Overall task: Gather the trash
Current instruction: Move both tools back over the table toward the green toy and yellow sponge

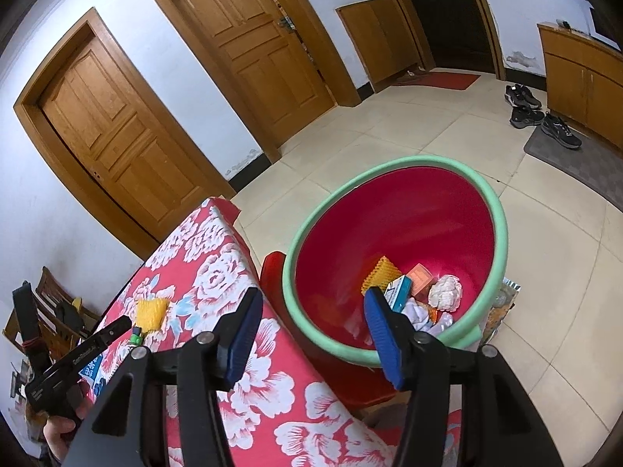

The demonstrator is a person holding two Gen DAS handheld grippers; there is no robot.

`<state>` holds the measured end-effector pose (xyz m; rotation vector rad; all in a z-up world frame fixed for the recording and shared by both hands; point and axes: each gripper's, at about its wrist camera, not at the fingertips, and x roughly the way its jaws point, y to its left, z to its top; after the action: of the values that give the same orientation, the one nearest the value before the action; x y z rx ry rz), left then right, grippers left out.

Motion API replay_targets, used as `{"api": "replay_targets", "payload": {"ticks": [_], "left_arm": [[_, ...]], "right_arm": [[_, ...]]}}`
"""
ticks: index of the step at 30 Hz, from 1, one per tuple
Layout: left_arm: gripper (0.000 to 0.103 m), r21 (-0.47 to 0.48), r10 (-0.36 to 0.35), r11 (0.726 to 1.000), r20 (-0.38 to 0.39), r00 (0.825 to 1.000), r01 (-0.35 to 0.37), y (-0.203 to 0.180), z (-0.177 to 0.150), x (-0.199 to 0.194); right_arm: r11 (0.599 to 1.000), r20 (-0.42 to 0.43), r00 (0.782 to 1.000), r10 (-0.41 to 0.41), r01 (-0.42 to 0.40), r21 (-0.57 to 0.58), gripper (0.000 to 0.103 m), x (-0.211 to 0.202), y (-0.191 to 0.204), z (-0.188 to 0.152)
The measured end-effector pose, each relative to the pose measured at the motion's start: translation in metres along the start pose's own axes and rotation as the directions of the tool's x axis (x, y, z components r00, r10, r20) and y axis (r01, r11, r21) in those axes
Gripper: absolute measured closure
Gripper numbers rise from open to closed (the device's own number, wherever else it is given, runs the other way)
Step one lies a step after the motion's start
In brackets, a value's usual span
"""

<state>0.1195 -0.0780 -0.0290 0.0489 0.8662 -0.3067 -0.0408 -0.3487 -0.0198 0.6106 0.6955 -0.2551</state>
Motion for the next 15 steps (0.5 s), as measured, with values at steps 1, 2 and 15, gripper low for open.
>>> {"api": "replay_targets", "payload": {"ticks": [1,2,15], "left_arm": [[0.069,-0.005,0.009,1.0,-0.003,1.0,-0.009,0.005,0.0,0.001],[0.069,-0.007,0.018,1.0,-0.007,1.0,-0.018,0.009,-0.001,0.003],[0.069,-0.053,0.084,0.995,-0.07,0.994,-0.088,0.049,-0.008,0.03]], "right_arm": [[1.0,-0.002,1.0,0.0,0.0,-0.002,0.045,0.001,0.001,-0.001],[1.0,-0.006,1.0,0.0,0.0,-0.005,0.045,0.001,0.003,-0.001],[0.999,-0.038,0.999,-0.003,0.002,-0.034,0.043,0.012,0.021,-0.007]]}}
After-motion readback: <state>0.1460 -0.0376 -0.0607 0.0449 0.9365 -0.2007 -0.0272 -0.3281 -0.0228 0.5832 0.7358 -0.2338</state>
